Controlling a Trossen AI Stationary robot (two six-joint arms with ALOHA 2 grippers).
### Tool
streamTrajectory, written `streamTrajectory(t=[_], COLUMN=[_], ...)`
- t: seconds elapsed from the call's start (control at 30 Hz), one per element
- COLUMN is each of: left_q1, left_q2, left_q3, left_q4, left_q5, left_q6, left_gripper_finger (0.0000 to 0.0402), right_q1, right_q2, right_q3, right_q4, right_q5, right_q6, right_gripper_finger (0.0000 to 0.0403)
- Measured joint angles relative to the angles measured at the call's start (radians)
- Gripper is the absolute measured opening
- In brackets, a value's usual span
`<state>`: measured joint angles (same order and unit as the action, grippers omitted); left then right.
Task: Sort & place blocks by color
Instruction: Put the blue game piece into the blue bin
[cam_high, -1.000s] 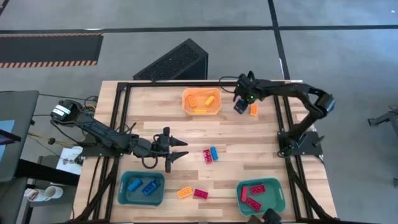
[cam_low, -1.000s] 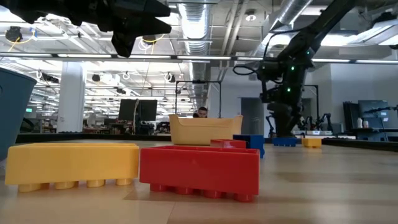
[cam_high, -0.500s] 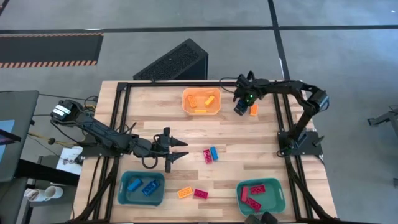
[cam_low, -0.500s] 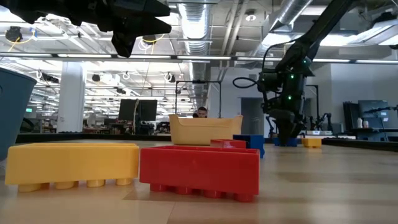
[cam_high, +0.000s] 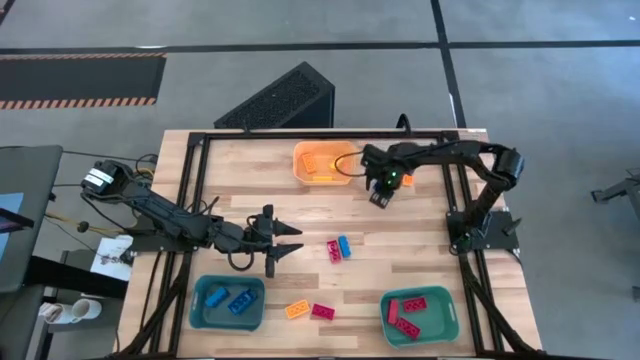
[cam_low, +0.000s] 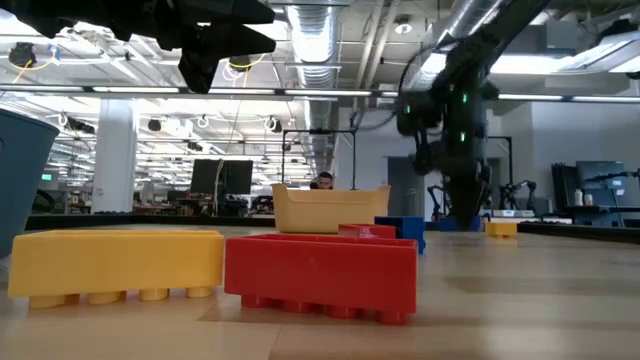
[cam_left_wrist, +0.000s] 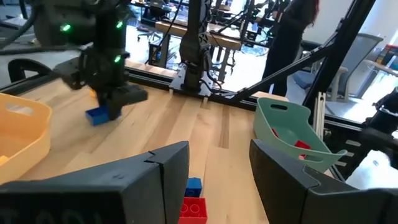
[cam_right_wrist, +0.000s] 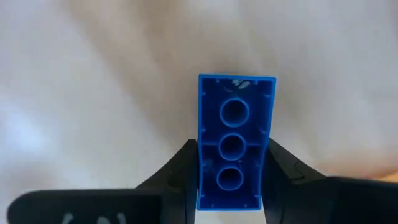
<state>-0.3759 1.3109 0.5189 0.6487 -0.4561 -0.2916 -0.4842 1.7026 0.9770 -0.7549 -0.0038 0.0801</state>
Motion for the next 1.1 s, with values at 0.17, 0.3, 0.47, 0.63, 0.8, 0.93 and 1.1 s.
streamTrajectory(t=[0.17, 0.3, 0.47, 0.63, 0.8, 0.93, 1.1], left_q1=[0.000, 0.000, 0.000, 0.000, 0.000, 0.000, -0.003], left_q2=[0.000, 0.000, 0.000, 0.000, 0.000, 0.000, 0.000], left_q3=[0.000, 0.000, 0.000, 0.000, 0.000, 0.000, 0.000], left_q4=[-0.002, -0.004, -0.007, -0.004, 0.006, 0.015, 0.015], left_q5=[0.007, 0.007, 0.007, 0.006, 0.006, 0.008, 0.051], left_q6=[-0.018, -0.018, -0.018, -0.018, -0.047, -0.088, -0.115], left_gripper_finger=[0.0155, 0.0155, 0.0155, 0.0155, 0.0155, 0.0155, 0.0155], right_q1=[0.182, 0.365, 0.614, 0.836, 0.994, 1.068, 1.089], right_q2=[-0.147, -0.271, -0.392, -0.424, -0.376, -0.308, -0.238], right_q3=[0.028, 0.028, 0.028, 0.028, 0.028, 0.028, 0.028], right_q4=[0.100, 0.265, 0.432, 0.542, 0.630, 0.719, 0.822], right_q5=[-0.134, -0.097, 0.045, 0.297, 0.511, 0.593, 0.589], right_q6=[0.140, 0.200, 0.285, 0.273, 0.285, 0.262, 0.276], right_gripper_finger=[0.0121, 0.0122, 0.0141, 0.0134, 0.0139, 0.0141, 0.0137])
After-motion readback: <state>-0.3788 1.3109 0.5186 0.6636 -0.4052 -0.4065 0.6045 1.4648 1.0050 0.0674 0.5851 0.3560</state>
